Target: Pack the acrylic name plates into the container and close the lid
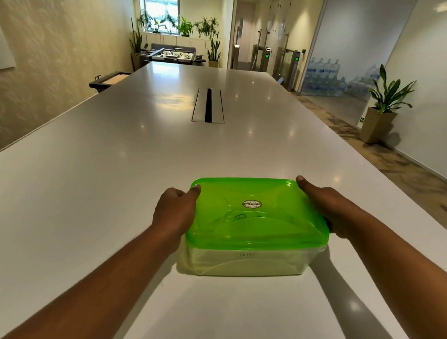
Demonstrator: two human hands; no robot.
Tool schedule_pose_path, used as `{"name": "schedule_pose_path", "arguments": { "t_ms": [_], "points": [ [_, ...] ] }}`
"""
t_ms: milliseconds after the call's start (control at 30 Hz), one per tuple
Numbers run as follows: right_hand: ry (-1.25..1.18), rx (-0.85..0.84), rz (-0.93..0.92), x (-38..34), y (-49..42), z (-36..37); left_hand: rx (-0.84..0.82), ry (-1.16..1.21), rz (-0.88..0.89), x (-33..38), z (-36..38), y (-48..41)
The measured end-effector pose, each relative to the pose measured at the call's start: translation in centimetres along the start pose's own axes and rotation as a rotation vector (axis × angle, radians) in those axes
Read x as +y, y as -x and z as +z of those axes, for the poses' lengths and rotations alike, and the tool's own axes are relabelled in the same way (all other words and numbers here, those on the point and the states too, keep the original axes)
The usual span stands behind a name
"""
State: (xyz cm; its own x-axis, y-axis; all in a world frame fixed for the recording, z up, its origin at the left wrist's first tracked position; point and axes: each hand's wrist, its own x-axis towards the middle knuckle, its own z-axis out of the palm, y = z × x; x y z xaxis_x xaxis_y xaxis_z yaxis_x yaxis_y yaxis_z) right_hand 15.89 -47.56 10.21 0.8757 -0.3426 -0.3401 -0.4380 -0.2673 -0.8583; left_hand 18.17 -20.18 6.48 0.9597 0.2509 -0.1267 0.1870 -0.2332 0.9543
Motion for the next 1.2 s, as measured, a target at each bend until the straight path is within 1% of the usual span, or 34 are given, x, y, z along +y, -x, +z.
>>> {"name": "schedule_pose_path", "arguments": {
  "t_ms": [133,300,433,533,600,667,733,800,867,933,1033,1100,1167,1200],
  "points": [
    [-0.026,-0.042,-0.003,-0.4,-1.0,0.3,-0.065,0.007,-0.043,0.3,-0.1,-0.7],
    [-0.061,-0.065,-0.037,0.0,-1.4,0.4,-0.046,-0.006,-0.022,0.2,0.3,-0.8],
    [-0.056,-0.059,-0.013,-0.2,-0.9,0.1,-0.068,0.032,-0.049,0.4,0.2,-0.6],
    [0.008,0.000,-0.031,0.0,0.5,-0.6,-0.102,0.131,-0.084,0.4,-0.4,0.0],
    [0.092,0.082,-0.084,1.4,2.1,-0.9,-0.072,0.111,-0.035,-0.7,-1.0,1.1],
    [0.133,0.132,-0.138,3.6,3.9,-0.7,0.004,0.058,0.075,-2.1,-1.5,3.0],
    [0.058,0.132,-0.156,5.4,5.4,0.0,0.051,0.028,0.164,-3.1,-1.2,5.1],
    [-0.028,0.179,-0.196,6.4,6.1,0.8,0.084,0.045,0.233,-3.6,-0.6,6.4],
    [-0.133,0.243,-0.254,6.7,6.2,1.4,0.123,0.077,0.271,-3.7,-0.3,6.9],
    [-0.200,0.271,-0.279,6.7,6.0,1.7,0.150,0.074,0.275,-3.8,-0.1,6.8],
    [-0.252,0.263,-0.272,6.6,6.0,1.9,0.157,0.065,0.270,-3.8,0.1,6.6],
    [-0.249,0.294,-0.267,6.5,6.0,2.0,0.151,0.058,0.275,-3.6,0.0,6.5],
    [-0.237,0.342,-0.262,6.5,5.8,1.8,0.075,0.025,0.293,-3.3,0.0,6.1],
    [-0.234,0.377,-0.252,6.4,5.7,1.7,-0.015,0.021,0.302,-3.2,-0.1,6.0]
  ]
}}
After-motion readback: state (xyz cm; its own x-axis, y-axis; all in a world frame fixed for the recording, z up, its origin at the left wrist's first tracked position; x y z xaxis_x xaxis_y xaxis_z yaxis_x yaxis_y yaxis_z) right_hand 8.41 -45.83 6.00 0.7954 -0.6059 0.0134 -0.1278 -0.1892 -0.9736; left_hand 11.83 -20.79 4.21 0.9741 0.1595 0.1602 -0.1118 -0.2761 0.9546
